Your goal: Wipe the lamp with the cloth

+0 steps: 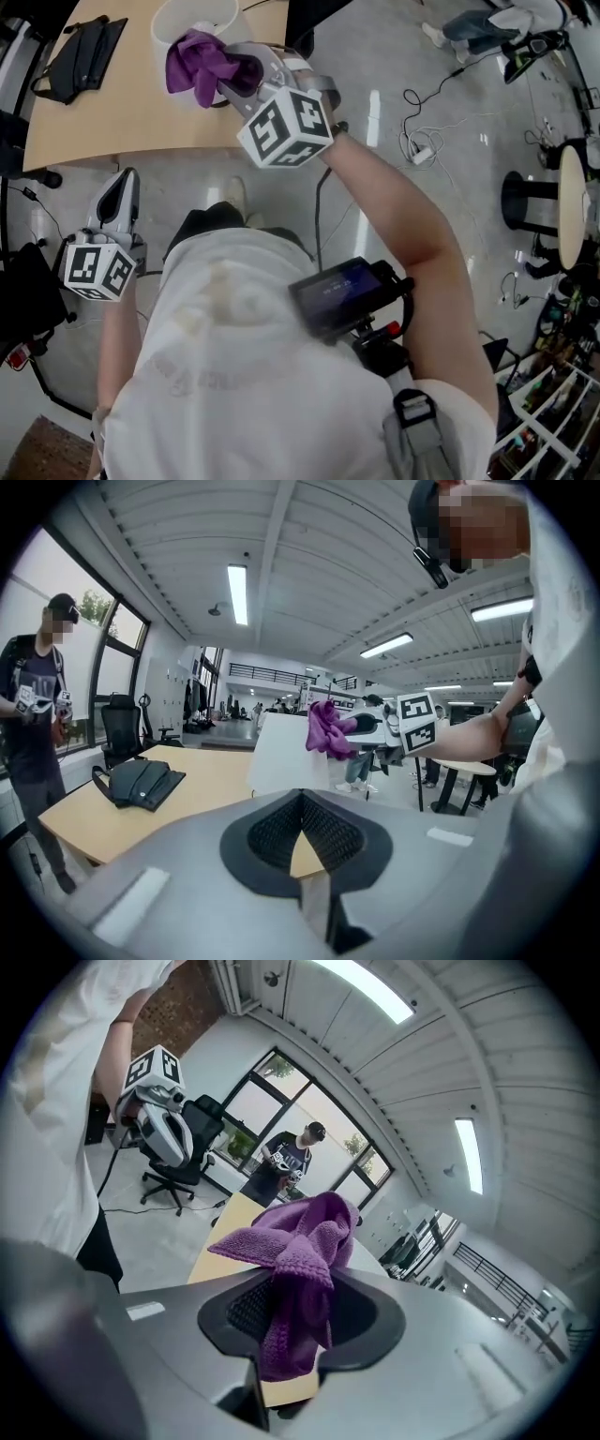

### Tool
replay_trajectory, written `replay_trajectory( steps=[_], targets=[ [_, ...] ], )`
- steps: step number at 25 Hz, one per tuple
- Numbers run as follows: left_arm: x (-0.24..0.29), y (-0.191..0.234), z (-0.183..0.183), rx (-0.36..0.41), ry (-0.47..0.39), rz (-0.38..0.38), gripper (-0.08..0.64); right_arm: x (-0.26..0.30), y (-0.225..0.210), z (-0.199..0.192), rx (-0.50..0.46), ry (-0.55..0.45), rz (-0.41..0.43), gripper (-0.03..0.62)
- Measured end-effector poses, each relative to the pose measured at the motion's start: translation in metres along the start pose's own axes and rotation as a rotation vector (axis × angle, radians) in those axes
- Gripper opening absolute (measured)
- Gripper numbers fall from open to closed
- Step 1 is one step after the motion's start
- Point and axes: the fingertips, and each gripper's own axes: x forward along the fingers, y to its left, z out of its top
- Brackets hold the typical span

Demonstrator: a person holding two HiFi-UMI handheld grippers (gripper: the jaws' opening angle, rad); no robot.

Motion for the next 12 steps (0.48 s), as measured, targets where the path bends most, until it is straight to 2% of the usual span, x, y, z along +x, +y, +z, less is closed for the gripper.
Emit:
replay_trajectory(
  steps=[8,12],
  targets=[
    [0.016,-0.008,-0.002,0.005,0.011,-0.027,0.002,0.005,0.039,-0.05,0.116,0.036,0.076,0.144],
    [0.018,-0.017,-0.009,0.007,0.035,-0.04,0.002,-0.001,0.075,-0.086,0.154,0.111,0.156,0.144]
  ],
)
